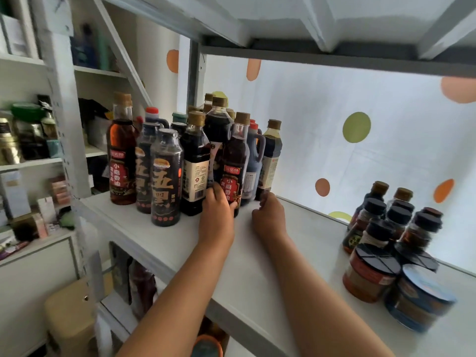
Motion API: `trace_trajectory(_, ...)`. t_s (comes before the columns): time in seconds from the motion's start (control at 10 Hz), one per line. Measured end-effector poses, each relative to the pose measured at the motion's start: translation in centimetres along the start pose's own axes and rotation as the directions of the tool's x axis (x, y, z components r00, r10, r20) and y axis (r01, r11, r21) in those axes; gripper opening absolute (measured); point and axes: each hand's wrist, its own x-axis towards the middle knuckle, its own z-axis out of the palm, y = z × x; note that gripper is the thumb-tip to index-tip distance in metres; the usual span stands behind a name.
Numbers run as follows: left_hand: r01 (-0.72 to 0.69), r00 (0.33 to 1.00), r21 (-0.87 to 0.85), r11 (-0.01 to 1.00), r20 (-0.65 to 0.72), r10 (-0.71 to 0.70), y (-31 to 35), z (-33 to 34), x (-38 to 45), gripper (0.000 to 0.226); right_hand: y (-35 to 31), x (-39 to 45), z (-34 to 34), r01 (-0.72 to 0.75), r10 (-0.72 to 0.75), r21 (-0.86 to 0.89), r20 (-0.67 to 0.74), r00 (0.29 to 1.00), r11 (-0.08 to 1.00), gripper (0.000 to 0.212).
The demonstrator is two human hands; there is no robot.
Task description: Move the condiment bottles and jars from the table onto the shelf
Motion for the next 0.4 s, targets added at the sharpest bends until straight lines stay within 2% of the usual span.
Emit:
trace_trajectory(0.2,-0.009,0.999,0.035,0.999,0.033,0.008,0.5,-0.6,-0.8,0.074,-0.6,-5.3,-2.0,0.1,-0.068,-0.347,0.103,0.992,0.933,0.057)
trace_trajectory(0.3,-0.138,0.99,0.048,0.989,0.032,0.137,0.9,-1.5,-2.8,0.081,-1.3,-8.6,-3.3,0.175,-0.146,-0.412,0.101,0.984,0.894,0.06)
trace_trajectory(0.4,-0.3,0.948,0.095,0.949,0.145,0.285,1.5,-3.3,-5.7,0.078,-2.3,-11.3,-4.8,0.178,-0.177,-0.399,0.041,0.983,0.899,0.06)
